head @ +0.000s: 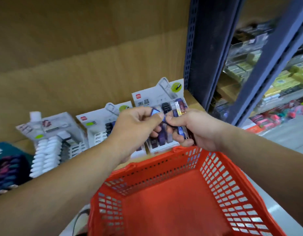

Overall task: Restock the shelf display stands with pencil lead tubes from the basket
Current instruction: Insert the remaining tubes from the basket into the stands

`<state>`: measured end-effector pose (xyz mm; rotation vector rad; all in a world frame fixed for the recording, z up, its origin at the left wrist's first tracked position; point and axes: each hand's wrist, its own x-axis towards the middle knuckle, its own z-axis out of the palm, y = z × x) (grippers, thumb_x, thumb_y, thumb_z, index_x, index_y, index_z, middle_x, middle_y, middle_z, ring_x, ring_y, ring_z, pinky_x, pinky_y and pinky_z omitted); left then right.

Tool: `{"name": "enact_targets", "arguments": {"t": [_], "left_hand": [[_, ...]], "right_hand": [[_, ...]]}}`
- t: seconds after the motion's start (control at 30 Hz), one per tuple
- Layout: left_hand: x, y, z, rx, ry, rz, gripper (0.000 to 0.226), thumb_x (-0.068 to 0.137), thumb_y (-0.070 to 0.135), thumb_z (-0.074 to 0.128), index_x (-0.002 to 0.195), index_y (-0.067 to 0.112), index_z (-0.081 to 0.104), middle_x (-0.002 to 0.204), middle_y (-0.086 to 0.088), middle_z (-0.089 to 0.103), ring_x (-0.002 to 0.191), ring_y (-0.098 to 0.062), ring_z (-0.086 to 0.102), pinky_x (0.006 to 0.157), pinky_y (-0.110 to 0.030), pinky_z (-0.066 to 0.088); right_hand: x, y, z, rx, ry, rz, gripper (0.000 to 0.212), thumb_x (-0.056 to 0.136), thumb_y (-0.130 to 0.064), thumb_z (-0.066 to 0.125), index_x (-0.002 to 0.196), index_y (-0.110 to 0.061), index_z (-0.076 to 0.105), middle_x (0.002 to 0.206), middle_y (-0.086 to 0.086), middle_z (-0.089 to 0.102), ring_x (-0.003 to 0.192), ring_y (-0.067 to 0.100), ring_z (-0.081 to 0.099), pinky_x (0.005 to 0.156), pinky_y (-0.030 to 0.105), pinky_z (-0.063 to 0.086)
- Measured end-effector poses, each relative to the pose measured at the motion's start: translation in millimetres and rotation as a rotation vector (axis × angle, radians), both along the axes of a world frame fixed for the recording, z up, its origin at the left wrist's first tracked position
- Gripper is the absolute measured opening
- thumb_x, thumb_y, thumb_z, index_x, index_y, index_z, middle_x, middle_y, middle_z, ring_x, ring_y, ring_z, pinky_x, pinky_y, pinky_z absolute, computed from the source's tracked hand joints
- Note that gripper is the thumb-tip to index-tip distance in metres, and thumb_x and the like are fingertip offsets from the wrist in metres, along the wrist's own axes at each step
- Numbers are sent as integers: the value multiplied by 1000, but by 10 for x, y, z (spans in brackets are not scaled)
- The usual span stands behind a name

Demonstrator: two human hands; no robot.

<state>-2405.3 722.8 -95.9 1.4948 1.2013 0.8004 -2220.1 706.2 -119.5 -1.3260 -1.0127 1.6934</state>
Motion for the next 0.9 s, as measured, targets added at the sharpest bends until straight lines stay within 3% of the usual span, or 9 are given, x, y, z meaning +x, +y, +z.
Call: {"name": "enact_targets", "arguments": {"t": [0.13,0.23,0.33,0.37,0.47,0.57,0.7,0.83,0.9], "left_hand": [[-759,174,16,41,43,183,13,100,9,64,92,8,74,73,-10,71,62,-14,64,61,-25,55],[-1350,276,4,103,177,300,4,95,3,69,99,5,68,79,-20,71,58,-11,68,57,-23,58],[-1706,298,-178,64,318,268,14,89,4,77,96,9,66,83,-23,73,65,-21,74,70,-42,65],[-1758,300,-268,51,353,237,13,88,6,79,93,12,67,82,-21,73,68,-23,75,73,-49,64],[-1737,302,-531,17,323,196,16,88,8,80,87,19,68,83,-17,73,72,-22,76,73,-55,63],[-1577,278,-764,19,271,142,15,90,7,78,87,16,66,84,-20,72,71,-22,76,69,-57,62],[-1444,237,-980,91,282,113,14,90,6,77,87,15,66,80,-16,72,69,-14,74,72,-53,61],[-1487,271,-1049,188,381,56,12,92,9,75,87,18,69,75,0,74,66,-10,71,69,-43,61],[-1499,272,-1012,256,439,3,12,91,10,75,85,19,69,71,3,72,63,-10,69,64,-40,59]], "right_hand": [[-661,219,46,37,-150,33,18,105,-30,60,98,-14,59,88,18,74,48,19,46,42,24,25],[-1045,315,46,7,-108,88,26,108,-33,53,98,-9,54,78,17,68,49,23,51,42,26,33],[-1240,373,59,-63,-62,184,32,109,-40,48,100,-9,52,73,19,63,56,31,62,52,38,54],[-1256,392,40,-77,-84,190,33,109,-42,47,101,-11,51,71,18,61,56,32,62,53,40,55],[-1227,425,-75,-89,-197,167,34,108,-43,48,96,-12,45,64,10,51,46,23,45,45,26,33],[-1187,410,-152,-153,-242,188,29,104,-30,50,83,-10,43,57,5,46,44,19,35,45,24,17],[-1148,337,-205,-144,-217,223,26,106,-23,46,88,-4,49,53,7,55,40,20,43,41,22,18],[-1088,327,-297,-123,-81,183,16,105,-20,58,98,-5,58,84,20,68,59,28,59,43,26,30],[-1062,354,-314,-133,-32,139,20,105,-21,58,110,-2,64,91,21,71,65,27,62,46,28,34]]}}
